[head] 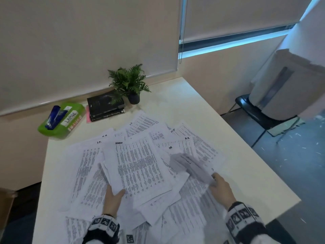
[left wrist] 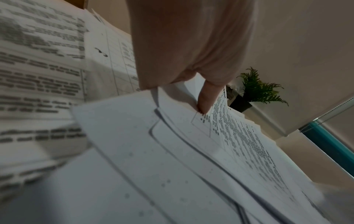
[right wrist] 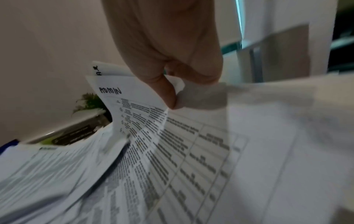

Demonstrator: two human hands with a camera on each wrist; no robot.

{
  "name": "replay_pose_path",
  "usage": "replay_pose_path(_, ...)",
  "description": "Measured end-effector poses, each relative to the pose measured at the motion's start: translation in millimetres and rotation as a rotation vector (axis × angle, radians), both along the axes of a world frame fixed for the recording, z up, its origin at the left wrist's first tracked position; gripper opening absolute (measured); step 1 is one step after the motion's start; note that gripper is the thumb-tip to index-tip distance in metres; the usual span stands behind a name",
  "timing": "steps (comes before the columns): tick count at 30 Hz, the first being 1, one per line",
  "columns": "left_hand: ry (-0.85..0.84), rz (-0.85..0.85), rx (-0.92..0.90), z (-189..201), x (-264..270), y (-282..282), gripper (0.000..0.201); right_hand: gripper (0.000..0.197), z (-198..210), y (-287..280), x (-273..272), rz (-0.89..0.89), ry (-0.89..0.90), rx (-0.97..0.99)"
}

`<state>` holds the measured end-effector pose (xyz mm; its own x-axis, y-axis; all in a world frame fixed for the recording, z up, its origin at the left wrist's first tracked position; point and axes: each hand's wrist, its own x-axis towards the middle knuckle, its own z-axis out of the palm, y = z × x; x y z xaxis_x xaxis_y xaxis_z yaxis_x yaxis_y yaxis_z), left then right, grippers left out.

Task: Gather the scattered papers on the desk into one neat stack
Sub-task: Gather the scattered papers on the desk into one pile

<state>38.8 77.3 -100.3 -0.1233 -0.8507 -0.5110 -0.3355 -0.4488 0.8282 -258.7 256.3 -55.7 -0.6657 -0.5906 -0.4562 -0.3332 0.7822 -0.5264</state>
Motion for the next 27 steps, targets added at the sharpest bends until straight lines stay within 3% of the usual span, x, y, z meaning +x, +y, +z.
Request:
replay_pose_path(4, 0.014, -0.017, -0.014, 1.3, 6.7, -1.8, 0.061, 0.015, 54.2, -4.8, -35.5, -0.164, 0.229, -0.250)
replay_pose_path(6, 0.006, -0.030, -0.009, 2.3, 10.2, -1.4, 0.061, 0.018, 77.8, -18.1, -54.9, -0.292, 0.258, -0.428)
replay_pose_path(8, 0.004, -0.013, 0.002, 3.6, 13.8, -1.1, 0.060, 0.030, 90.8, -40.4, -70.5, -0.377, 0.160, -0.546)
replay_pose_path(10, 0.014, 0.001, 0.012, 3.5, 17.2, -2.5, 0.061, 0.038, 91.9, -69.6, -74.3, -0.343, -0.026, -0.578)
replay_pose_path(15, 0.035, 0.060, 0.103, 0.2, 19.2, -8.7, 0.058, 0.044, 56.1, -143.1, -11.4, 0.005, -0.343, -0.354)
replay_pose_path(19, 0.130, 0.142, 0.225, -9.6, 25.9, -16.3, 0.098, 0.048, 8.5, -161.0, 42.0, 0.129, -0.475, -0.178)
replay_pose_path(20, 0.137, 0.128, 0.211, -1.1, 21.5, -14.3, 0.093, 0.046, -0.7, -157.8, 46.9, 0.138, -0.423, -0.157)
replay_pose_path(24, 0.028, 0.020, 0.074, 0.0, 13.9, -11.5, 0.071, 0.042, -15.1, -124.5, 35.0, 0.095, 0.074, 0.049)
replay_pose_path(27, -0.022, 0.020, -0.006, -8.4, 19.7, -10.4, 0.064, 0.054, -22.8, -95.7, 16.9, 0.038, -0.002, 0.073)
